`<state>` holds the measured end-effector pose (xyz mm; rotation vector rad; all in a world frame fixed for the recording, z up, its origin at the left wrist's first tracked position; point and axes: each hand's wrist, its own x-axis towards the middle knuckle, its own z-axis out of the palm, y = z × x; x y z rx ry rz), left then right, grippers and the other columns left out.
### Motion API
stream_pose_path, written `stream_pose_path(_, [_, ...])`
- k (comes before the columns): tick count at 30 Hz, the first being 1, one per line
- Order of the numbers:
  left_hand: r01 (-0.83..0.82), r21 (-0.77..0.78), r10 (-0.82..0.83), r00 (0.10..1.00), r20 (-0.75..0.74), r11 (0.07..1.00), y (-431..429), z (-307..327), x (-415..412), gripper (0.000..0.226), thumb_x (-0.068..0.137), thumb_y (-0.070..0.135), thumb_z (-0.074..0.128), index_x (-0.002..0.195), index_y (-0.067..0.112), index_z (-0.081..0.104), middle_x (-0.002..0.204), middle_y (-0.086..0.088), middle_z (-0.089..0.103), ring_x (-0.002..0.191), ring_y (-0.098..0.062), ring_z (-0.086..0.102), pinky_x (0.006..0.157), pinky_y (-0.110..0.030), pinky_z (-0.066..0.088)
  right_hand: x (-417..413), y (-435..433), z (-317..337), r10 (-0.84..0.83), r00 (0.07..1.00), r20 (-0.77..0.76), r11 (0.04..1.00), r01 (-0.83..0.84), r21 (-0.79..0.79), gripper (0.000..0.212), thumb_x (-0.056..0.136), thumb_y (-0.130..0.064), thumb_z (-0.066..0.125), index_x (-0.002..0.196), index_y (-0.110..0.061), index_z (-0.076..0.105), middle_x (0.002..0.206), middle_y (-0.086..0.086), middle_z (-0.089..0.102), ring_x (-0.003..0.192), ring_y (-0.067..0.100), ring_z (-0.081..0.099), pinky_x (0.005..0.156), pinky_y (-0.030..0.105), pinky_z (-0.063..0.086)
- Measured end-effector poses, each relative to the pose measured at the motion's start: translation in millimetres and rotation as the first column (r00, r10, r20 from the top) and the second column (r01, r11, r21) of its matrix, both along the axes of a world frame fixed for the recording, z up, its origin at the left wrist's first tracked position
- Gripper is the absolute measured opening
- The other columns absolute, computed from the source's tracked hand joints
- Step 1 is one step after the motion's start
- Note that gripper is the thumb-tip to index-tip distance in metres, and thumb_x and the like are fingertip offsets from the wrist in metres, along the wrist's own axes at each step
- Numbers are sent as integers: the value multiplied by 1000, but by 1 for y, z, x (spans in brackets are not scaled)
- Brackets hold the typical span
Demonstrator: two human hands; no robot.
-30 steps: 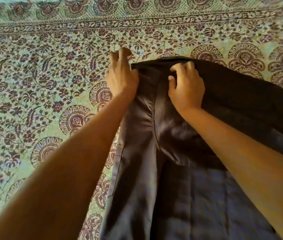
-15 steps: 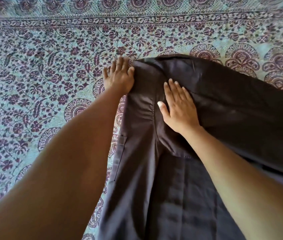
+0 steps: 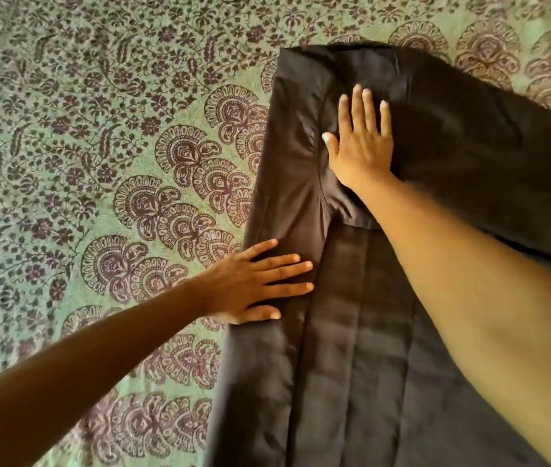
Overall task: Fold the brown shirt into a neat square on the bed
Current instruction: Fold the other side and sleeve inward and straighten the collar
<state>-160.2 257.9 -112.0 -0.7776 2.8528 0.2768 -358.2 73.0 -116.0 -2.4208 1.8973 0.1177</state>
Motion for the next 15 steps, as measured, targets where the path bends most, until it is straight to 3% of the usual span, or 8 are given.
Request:
stream_pose_path(2, [-11,-11,11,1000,5,1000,-1,8,2,54,98,49,18,146,25,24,152,-4,27,139,-20,29,114,-46,15,5,24,12,96,991,95,995,-94,-24,60,99,-37,26,148,-8,8,157,12,5,145,24,3,116,41,-1])
stream_pose_path(5, [-50,-23,51,998,45,998,-11,12,-3,57,96,48,24,145,20,29,151,-7,32,138,-23,33,113,-45,15,5,74,16,325,905,274,937,-347,33,58,97,-36,27,147,-9,17,156,10,14,144,23,13,116,37,7])
stream_pose_path(8, [-25,6,24,998,59,1000,13,7,-8,62,96,51,20,147,15,23,153,-9,27,140,-24,28,114,-45,13,-6,104,6,364,918,158,903,-389,181,59,99,-38,31,149,-14,10,157,6,5,145,19,7,116,35,5])
stream_pose_path(12, [81,79,-82,997,6,994,101,0,-1,69,94,54,22,147,11,19,154,-8,22,142,-20,17,116,-45,12,-2,113,5,314,949,20,932,-312,185,61,98,-42,29,149,-17,5,158,3,0,145,18,4,116,37,1])
stream_pose_path(15, [182,139,-180,983,-30,973,162,1,5,70,94,56,17,146,9,22,153,-8,24,141,-19,20,116,-43,12,8,119,17,241,968,-63,955,-226,191,62,98,-41,29,149,-13,7,157,8,2,145,19,3,116,38,-2])
